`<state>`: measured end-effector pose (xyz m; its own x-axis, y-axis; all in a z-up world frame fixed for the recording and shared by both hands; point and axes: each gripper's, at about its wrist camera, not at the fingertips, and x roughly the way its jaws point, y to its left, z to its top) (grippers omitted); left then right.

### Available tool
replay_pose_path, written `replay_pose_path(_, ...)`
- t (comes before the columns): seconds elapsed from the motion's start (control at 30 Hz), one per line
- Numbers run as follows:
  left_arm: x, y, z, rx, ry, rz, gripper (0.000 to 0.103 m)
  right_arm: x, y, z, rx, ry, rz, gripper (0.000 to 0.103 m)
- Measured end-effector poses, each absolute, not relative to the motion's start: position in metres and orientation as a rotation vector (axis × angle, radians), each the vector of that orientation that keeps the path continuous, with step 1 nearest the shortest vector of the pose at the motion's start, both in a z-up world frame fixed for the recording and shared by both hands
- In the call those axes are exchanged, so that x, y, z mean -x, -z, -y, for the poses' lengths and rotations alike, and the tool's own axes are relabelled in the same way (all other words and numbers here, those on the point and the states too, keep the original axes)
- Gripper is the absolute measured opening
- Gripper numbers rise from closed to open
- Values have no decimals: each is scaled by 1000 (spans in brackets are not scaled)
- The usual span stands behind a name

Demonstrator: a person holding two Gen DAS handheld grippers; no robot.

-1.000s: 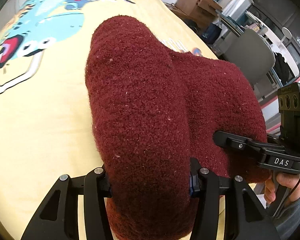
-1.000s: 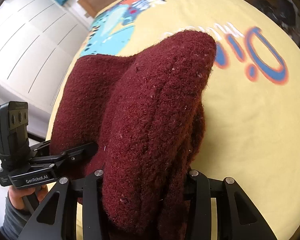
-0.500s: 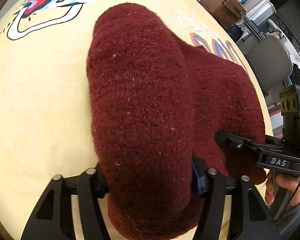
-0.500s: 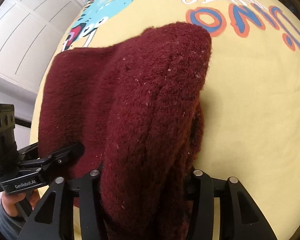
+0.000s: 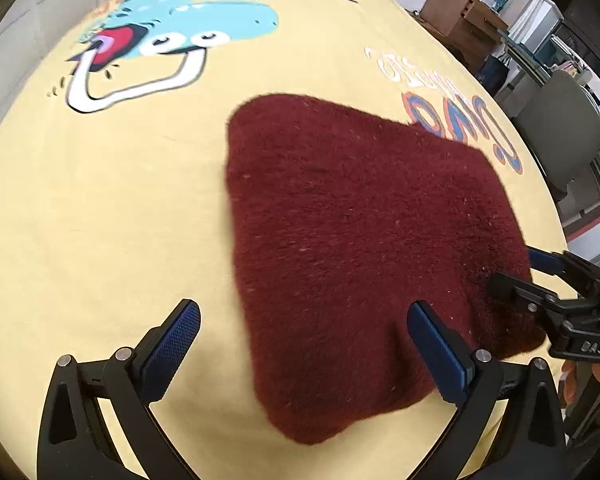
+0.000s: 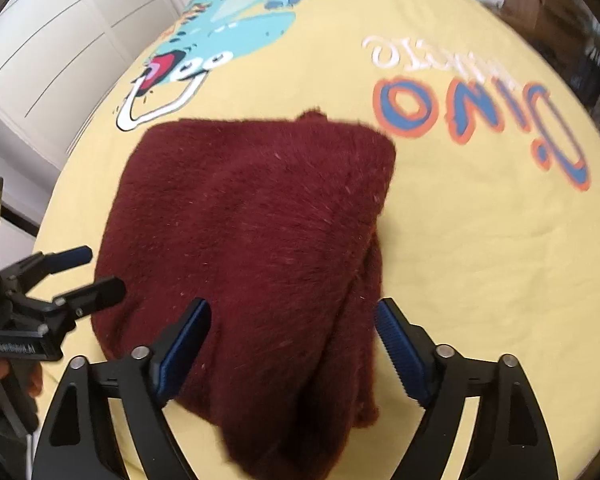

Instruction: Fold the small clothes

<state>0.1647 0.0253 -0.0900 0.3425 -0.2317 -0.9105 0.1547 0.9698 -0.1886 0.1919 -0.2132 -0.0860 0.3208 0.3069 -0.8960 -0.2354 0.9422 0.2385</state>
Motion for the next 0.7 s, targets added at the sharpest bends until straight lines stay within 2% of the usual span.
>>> replay_pose_path(0.03, -160, 89, -29, 66, 243, -1189, 102, -189, 83, 212, -67, -356, -1181, 90)
replay_pose_path(0.1, -166, 91, -13, 56, 223, -1185, 102, -184, 81, 213, -66, -350, -1170, 102)
replay_pose_path(0.13, -164, 92, -14, 56, 220, -1179, 102, -179, 81, 214, -60, -342, -1157, 103)
replay_pose_path(0.7, -153, 129, -17, -16, 156, -1127, 102, -153, 130, 255, -1, -174, -1141, 103)
